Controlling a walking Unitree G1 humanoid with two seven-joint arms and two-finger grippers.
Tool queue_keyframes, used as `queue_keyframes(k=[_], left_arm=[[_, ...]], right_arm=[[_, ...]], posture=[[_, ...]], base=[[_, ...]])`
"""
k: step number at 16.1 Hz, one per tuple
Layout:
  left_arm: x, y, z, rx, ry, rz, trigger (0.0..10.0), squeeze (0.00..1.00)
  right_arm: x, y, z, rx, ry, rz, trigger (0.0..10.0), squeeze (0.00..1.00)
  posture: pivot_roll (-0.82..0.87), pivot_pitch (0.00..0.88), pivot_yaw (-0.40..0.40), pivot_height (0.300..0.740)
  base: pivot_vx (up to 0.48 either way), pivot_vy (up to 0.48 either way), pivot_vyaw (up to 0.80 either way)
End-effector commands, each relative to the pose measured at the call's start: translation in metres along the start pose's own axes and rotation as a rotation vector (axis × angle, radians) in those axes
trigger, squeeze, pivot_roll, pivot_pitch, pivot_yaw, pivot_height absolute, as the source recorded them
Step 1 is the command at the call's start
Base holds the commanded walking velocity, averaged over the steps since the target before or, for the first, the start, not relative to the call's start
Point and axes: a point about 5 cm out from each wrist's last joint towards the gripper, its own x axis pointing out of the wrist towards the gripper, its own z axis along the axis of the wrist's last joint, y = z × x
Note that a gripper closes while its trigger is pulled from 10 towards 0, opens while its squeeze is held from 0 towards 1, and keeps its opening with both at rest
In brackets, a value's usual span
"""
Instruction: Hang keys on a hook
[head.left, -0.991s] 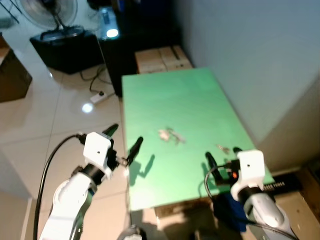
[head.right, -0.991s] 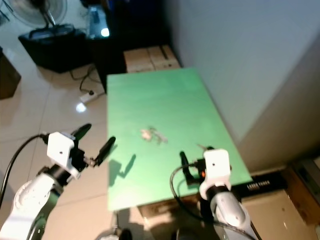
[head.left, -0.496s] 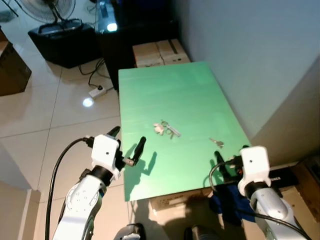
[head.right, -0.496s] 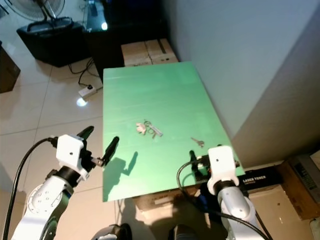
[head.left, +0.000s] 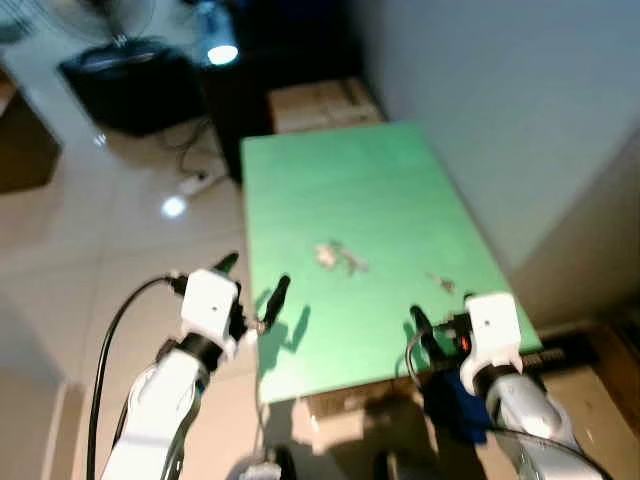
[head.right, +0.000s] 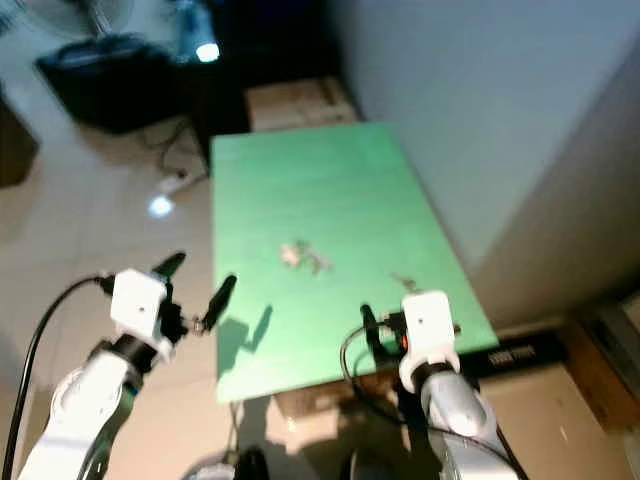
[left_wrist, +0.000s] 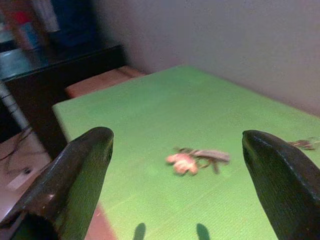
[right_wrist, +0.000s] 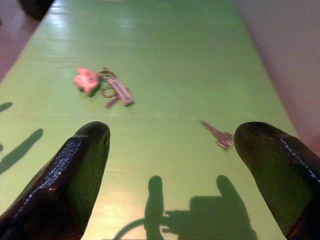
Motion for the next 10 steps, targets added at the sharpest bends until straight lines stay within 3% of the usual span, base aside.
queue_keyframes(k=[1, 7, 10], left_arm=[[0.0017, 0.0013, 0.0014, 0.007, -0.003, -0.010, 10.0, 0.00], [0.0024, 0.0020, 0.0038, 0.001, -0.014, -0.014, 10.0, 0.00], [0.0004, 0.0034, 0.0040, -0.008, -0.022, -0.008, 10.0, 0.00]], right_arm=[[-0.0022, -0.0004, -0.0007, 0.013, 0.011, -0.003, 10.0, 0.00], [0.0000, -0.0029, -0.0022, -0.031, 0.022, 0.003, 10.0, 0.00], [0.0007, -0.0048, -0.0021, -0.036, 0.017, 0.012, 10.0, 0.00]], posture=[[-0.11, 0.138, 0.062, 0.740], [-0.11, 0.138, 0.058, 0.740], [-0.11, 0.139, 0.055, 0.740]], base=[[0.326, 0.000, -0.80], [0.333, 0.000, 0.00], [0.000, 0.000, 0.00]])
